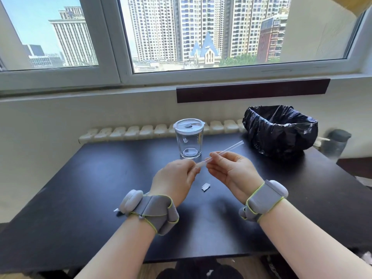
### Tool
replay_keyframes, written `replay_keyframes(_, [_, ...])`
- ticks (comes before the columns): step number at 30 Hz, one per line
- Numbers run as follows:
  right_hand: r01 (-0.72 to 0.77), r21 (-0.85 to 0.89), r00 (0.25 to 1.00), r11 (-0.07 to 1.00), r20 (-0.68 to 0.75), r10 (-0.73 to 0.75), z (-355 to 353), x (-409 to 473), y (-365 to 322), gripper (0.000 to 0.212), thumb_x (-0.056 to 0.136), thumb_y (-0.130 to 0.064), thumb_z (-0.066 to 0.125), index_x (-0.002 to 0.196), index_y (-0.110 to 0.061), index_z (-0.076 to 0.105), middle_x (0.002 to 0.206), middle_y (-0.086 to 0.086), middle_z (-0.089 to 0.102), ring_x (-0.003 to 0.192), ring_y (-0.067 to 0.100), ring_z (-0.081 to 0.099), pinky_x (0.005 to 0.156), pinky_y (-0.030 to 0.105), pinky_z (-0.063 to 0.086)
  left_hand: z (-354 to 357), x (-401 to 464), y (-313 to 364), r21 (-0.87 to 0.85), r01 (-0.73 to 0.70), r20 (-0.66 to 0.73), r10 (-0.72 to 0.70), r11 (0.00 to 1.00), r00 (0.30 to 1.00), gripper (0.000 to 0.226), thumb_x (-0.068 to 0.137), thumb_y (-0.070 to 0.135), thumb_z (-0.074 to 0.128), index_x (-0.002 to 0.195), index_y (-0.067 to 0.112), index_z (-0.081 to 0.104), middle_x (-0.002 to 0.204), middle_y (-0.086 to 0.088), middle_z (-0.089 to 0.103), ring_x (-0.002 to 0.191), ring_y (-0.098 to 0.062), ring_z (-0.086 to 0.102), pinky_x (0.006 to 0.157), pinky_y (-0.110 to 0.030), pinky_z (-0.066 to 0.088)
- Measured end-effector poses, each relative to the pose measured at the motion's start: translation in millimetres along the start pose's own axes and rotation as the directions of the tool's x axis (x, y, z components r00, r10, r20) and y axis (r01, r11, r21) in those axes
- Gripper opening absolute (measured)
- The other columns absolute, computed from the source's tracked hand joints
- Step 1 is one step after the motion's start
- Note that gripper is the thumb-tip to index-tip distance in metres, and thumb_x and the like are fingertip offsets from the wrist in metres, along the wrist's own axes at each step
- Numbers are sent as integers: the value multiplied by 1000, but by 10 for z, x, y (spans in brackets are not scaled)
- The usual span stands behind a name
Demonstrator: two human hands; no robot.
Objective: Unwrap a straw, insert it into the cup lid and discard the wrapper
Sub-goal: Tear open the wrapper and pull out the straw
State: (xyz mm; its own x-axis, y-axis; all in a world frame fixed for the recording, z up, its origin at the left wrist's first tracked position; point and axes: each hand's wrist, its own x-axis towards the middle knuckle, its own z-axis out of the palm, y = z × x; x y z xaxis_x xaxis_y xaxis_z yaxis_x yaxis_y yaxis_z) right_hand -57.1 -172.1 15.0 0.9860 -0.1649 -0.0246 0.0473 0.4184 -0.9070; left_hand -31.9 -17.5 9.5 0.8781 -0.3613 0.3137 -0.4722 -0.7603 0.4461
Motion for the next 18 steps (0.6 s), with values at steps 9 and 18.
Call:
replay_keyframes(9, [47,22,998,999,-33,-46,-73,28,-89,9,85,-9,60,76,-9,62,72,8,66,58,10,62,59,19,55,-70,-14,37,8,4,15,-4,1000,1000,22,91,44,41,86,27,55,89,4,66,88,-22,60,77,-39,50])
replay_keyframes(18, [9,-4,1000,1000,3,-9,-78,14,-51,8,84,-14,61,80,-8,65,69,7,65,63,17,62,59,19,56,-75,-23,46,-4,-8,-6,8,1000,1000,22,91,41,43,89,24,58,86,3,65,86,-23,56,75,-39,49])
